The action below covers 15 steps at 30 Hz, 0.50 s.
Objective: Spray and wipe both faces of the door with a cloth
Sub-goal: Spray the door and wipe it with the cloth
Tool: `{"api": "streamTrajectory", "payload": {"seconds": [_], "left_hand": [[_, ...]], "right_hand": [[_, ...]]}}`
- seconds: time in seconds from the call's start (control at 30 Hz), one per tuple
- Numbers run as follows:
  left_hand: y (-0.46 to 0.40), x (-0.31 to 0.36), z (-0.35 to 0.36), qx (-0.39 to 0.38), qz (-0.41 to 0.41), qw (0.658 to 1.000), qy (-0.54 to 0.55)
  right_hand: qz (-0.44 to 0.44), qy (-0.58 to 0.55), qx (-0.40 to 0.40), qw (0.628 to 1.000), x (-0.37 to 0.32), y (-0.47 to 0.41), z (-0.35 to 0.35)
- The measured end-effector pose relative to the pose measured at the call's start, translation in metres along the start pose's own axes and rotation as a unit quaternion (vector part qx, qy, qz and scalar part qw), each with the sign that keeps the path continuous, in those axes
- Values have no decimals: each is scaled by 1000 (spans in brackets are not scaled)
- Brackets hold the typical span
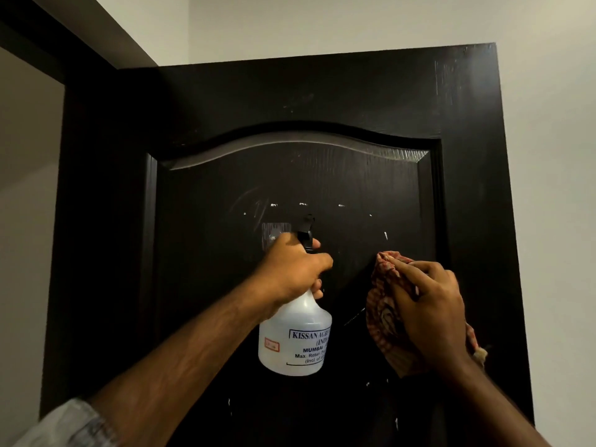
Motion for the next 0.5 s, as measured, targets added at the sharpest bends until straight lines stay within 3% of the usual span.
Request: {"api": "streamTrajectory", "payload": {"seconds": [0.1,0.2,0.33,0.5], "left_hand": [[1,21,3,-4,80,993,-85],[6,36,0,48,132,977,-158],[3,39,-3,97,138,959,-230],[-7,32,-2,105,93,960,-244]], "right_hand": [[-4,-1,1,1000,1,2,0],[0,5,2,1000,0,2,0],[5,5,1,1000,-1,2,0],[9,7,-8,1000,-1,2,1]]}}
Point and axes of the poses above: each hand's wrist, its own y-axis away from the middle knuckle, its own z-axis out of the palm, x = y × z, the point moved 10 cm from there along -y, towards the middle knuckle, and after that the axes turned 5 degrees about -y, right-handed, at the moved point
